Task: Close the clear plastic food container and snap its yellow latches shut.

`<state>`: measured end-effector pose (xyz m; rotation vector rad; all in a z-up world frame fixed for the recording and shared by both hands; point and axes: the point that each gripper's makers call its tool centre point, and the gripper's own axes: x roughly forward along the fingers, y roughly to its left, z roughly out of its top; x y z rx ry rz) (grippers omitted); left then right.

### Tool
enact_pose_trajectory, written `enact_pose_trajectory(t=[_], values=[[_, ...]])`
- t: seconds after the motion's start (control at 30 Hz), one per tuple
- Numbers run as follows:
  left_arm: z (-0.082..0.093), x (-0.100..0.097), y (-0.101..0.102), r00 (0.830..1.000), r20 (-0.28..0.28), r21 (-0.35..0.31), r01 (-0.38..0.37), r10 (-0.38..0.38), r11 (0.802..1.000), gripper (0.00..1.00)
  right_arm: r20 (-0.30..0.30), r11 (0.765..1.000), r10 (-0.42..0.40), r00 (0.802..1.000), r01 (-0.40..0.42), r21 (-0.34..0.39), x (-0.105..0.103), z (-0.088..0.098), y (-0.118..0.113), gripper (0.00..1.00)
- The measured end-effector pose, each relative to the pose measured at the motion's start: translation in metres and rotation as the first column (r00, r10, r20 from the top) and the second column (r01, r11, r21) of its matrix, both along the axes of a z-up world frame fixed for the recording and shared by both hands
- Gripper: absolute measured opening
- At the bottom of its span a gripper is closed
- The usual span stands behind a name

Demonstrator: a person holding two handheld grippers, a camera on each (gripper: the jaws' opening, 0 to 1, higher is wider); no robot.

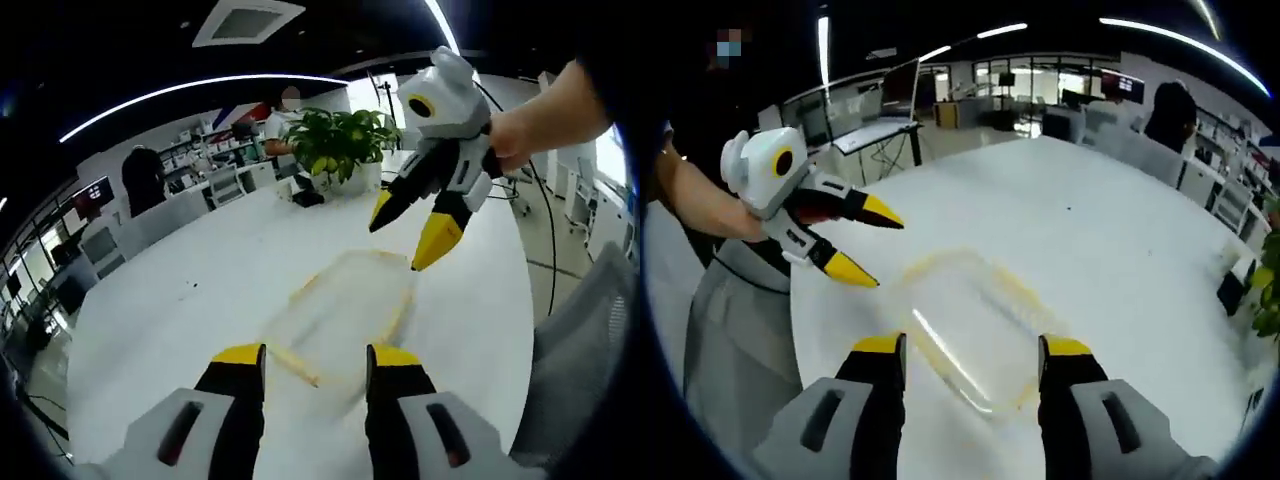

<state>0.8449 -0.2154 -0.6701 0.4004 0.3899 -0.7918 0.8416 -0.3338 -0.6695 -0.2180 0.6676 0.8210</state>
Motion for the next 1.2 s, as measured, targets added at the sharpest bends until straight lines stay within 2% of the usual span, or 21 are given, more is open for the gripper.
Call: enact_pose_trajectory(t=[0.33,0.5,0.57,0.63,0.73,0.93,1.2], values=[[-0.007,-0.002,0.004,1.000,-0.002,-0.025,-0.019,0.019,1.000,0.37,0.056,0.993,-0.115,0.992,0.113,0.041,-0.001,-0.006,-0.018,0.55],[-0.017,-0.003,0.002,1.000,-0.017,-0.040,-0.027,0.026,0.999,0.39,0.054,0.989,-0.141,0.988,0.138,0.058,-0.007,-0.021,-0.026,0.55],[-0.024,-0.003,0.002,0.999,-0.020,-0.035,-0.030,0.030,0.999,0.39,0.034,0.992,-0.128,0.991,0.127,0.023,-0.011,-0.036,-0.029,0.55],[-0.029,-0.002,0.002,0.999,-0.026,-0.038,-0.037,0.036,0.999,0.40,0.035,0.992,-0.123,0.992,0.123,0.012,-0.012,-0.042,-0.031,0.54],[-0.045,0.001,0.002,0.996,-0.064,-0.030,-0.060,0.058,0.998,0.40,0.029,0.992,-0.128,0.991,0.129,-0.003,-0.011,-0.052,-0.033,0.54],[-0.065,0.006,-0.002,0.991,-0.111,-0.040,-0.082,0.077,0.996,0.40,0.032,0.993,-0.111,0.993,0.112,-0.030,-0.007,-0.066,-0.031,0.51],[-0.083,0.007,-0.009,0.990,-0.130,-0.016,-0.061,0.059,0.998,0.40,0.011,0.995,-0.095,0.995,0.095,-0.037,-0.002,-0.084,-0.028,0.52]])
